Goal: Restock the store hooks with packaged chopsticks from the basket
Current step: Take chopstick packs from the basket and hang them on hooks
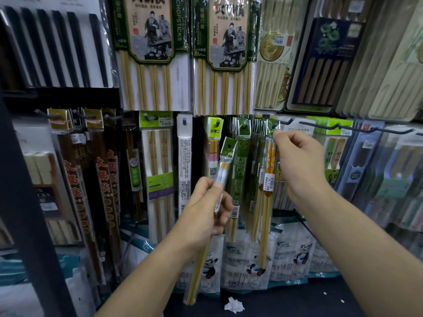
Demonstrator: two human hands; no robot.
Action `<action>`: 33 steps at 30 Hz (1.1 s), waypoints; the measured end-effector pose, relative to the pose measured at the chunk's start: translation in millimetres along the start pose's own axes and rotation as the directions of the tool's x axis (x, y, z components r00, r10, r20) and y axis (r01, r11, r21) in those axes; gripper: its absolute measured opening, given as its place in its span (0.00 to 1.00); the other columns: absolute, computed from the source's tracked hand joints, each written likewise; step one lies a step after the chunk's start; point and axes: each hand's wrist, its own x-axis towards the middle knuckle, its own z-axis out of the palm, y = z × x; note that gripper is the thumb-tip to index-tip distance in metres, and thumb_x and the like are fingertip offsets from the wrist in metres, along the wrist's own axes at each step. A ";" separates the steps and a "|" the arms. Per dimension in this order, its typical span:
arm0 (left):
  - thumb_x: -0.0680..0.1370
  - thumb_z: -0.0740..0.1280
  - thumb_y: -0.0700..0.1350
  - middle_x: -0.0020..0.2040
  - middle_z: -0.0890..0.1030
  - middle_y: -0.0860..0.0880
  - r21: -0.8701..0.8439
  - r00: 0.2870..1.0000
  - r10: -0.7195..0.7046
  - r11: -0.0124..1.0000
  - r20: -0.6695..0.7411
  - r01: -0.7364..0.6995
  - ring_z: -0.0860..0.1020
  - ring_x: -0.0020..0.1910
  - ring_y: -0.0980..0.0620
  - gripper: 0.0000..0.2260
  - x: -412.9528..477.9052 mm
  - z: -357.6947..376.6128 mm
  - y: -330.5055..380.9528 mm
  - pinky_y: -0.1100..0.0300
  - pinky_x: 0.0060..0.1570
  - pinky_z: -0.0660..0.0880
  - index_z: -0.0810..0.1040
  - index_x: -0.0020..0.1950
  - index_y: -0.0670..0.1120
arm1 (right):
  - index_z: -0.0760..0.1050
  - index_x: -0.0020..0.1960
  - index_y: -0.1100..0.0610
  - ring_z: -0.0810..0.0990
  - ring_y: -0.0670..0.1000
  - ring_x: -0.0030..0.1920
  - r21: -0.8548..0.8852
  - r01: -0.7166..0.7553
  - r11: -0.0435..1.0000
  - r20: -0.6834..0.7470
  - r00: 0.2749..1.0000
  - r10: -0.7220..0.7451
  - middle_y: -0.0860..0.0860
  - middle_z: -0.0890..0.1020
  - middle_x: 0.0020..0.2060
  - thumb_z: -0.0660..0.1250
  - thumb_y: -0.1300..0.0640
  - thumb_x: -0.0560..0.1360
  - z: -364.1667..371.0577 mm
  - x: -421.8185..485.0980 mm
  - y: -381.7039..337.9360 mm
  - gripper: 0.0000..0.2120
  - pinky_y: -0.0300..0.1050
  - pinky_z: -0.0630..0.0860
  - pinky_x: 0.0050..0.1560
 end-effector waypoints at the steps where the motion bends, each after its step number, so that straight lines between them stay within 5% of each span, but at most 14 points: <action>1: 0.86 0.59 0.50 0.37 0.79 0.51 0.005 1.000 0.013 1.000 0.005 -0.013 0.72 0.31 0.54 0.12 -0.2 0.4 0.8 0.63 0.25 0.66 0.73 0.43 0.53 | 0.77 0.37 0.59 0.68 0.45 0.30 -0.014 0.001 1.000 0.001 1.000 -0.001 0.45 0.69 0.26 0.68 0.53 0.80 0.3 1.0 1.4 0.15 0.40 0.72 0.39; 6: 0.84 0.63 0.49 0.35 0.78 0.46 0.050 0.999 0.048 0.998 -0.024 -0.047 0.78 0.30 0.48 0.11 -3.0 2.6 4.3 0.54 0.32 0.81 0.76 0.42 0.52 | 0.75 0.34 0.56 0.68 0.44 0.28 -0.089 0.020 0.996 0.003 1.000 -0.020 0.43 0.69 0.24 0.69 0.51 0.79 0.0 4.3 10.4 0.18 0.39 0.74 0.42; 10: 0.83 0.65 0.45 0.37 0.79 0.48 0.004 0.992 0.098 0.995 -0.082 -0.098 0.82 0.38 0.50 0.07 -1.2 5.5 3.7 0.52 0.39 0.84 0.77 0.48 0.44 | 0.78 0.41 0.56 0.71 0.39 0.28 -0.158 0.059 0.986 -0.007 0.998 -0.061 0.43 0.74 0.27 0.70 0.48 0.78 -7.4 -1.1 13.0 0.13 0.39 0.71 0.39; 15: 0.82 0.67 0.46 0.35 0.77 0.55 0.084 0.986 0.155 0.985 -0.059 -0.150 0.82 0.40 0.49 0.09 6.8 25.3 6.7 0.47 0.43 0.85 0.80 0.43 0.50 | 0.82 0.43 0.49 0.78 0.38 0.35 -0.035 0.152 0.988 0.191 0.971 -0.143 0.43 0.83 0.35 0.67 0.51 0.81 -16.6 -24.6 1.4 0.09 0.30 0.74 0.38; 18: 0.83 0.67 0.47 0.33 0.75 0.58 0.264 0.971 0.238 0.938 -0.029 -0.223 0.76 0.35 0.56 0.09 15.9 40.5 12.2 0.45 0.43 0.82 0.80 0.43 0.52 | 0.82 0.43 0.50 0.77 0.40 0.34 -0.028 0.185 0.982 0.257 0.951 -0.172 0.43 0.81 0.32 0.68 0.55 0.81 -18.7 -28.8 -4.8 0.09 0.31 0.74 0.38; 24: 0.83 0.67 0.52 0.33 0.76 0.52 0.508 0.956 0.293 0.821 0.018 -0.261 0.76 0.32 0.50 0.08 34.9 53.3 29.9 0.44 0.40 0.80 0.80 0.45 0.53 | 0.81 0.41 0.58 0.73 0.46 0.34 -0.026 0.099 0.995 0.160 0.983 -0.094 0.50 0.76 0.31 0.68 0.54 0.80 -24.3 -6.8 -11.2 0.11 0.34 0.72 0.36; 27: 0.82 0.67 0.52 0.40 0.82 0.44 0.542 0.965 0.260 0.807 0.032 -0.235 0.82 0.40 0.42 0.06 42.7 59.4 33.1 0.40 0.44 0.82 0.80 0.48 0.53 | 0.80 0.43 0.62 0.72 0.45 0.33 -0.025 0.088 0.996 0.127 0.988 -0.084 0.52 0.74 0.31 0.67 0.54 0.81 -21.3 3.3 -11.4 0.13 0.32 0.72 0.35; 33: 0.83 0.65 0.53 0.38 0.82 0.49 0.642 0.964 0.261 0.730 0.053 -0.233 0.82 0.38 0.47 0.06 48.5 63.3 26.8 0.42 0.42 0.82 0.78 0.49 0.54 | 0.76 0.36 0.59 0.71 0.41 0.29 -0.065 0.089 0.994 0.127 0.989 -0.080 0.43 0.74 0.26 0.67 0.55 0.80 -15.1 12.5 -8.6 0.16 0.27 0.70 0.33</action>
